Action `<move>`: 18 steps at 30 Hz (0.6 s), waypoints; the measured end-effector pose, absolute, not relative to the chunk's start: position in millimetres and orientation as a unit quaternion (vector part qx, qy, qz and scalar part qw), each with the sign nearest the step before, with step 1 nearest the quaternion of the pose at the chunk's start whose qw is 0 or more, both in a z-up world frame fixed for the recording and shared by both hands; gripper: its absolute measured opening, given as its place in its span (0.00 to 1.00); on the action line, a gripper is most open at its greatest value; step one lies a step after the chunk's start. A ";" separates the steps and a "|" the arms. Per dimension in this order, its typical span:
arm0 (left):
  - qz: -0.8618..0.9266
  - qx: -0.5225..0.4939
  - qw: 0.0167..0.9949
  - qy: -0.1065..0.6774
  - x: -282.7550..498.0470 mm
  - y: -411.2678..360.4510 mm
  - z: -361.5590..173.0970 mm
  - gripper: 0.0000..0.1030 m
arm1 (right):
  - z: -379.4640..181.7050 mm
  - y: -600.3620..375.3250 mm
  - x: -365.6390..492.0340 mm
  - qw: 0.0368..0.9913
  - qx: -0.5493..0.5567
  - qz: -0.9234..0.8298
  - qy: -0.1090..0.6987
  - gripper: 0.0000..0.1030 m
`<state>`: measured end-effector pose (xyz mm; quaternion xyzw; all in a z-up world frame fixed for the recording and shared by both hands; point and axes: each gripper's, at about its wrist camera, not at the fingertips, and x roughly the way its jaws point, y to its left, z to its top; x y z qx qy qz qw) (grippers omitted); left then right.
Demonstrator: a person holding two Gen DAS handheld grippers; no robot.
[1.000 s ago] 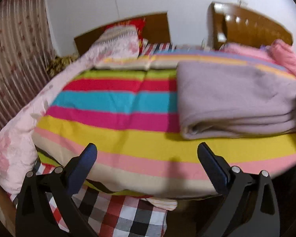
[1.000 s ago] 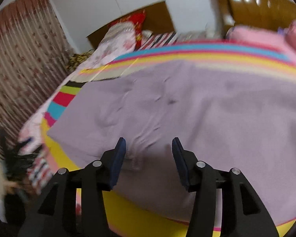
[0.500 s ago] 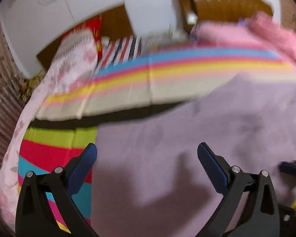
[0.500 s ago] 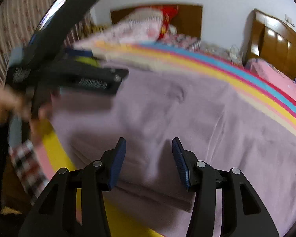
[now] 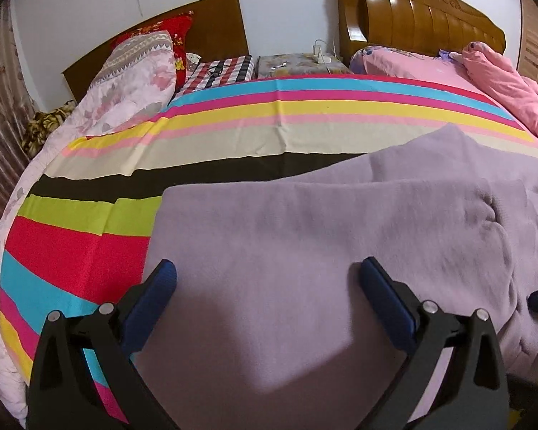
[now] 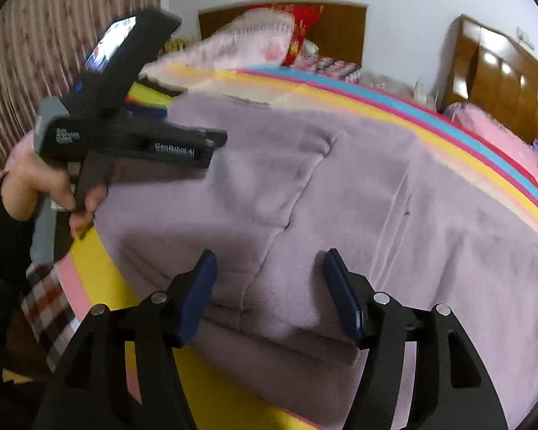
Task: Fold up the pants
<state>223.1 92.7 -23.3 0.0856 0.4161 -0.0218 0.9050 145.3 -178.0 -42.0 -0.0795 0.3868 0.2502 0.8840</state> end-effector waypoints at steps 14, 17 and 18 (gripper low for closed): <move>-0.013 0.076 0.907 0.413 223.1 96.4 -22.9 0.99 | -42.9 -179.3 143.5 0.882 -0.078 0.263 0.384 0.61; -0.006 0.075 0.907 0.414 225.5 95.9 -23.2 0.99 | -42.7 -181.3 141.8 0.880 -0.077 0.265 0.385 0.62; -0.003 0.075 0.907 0.414 225.9 95.9 -23.3 0.99 | -42.6 -181.5 142.0 0.880 -0.077 0.266 0.386 0.62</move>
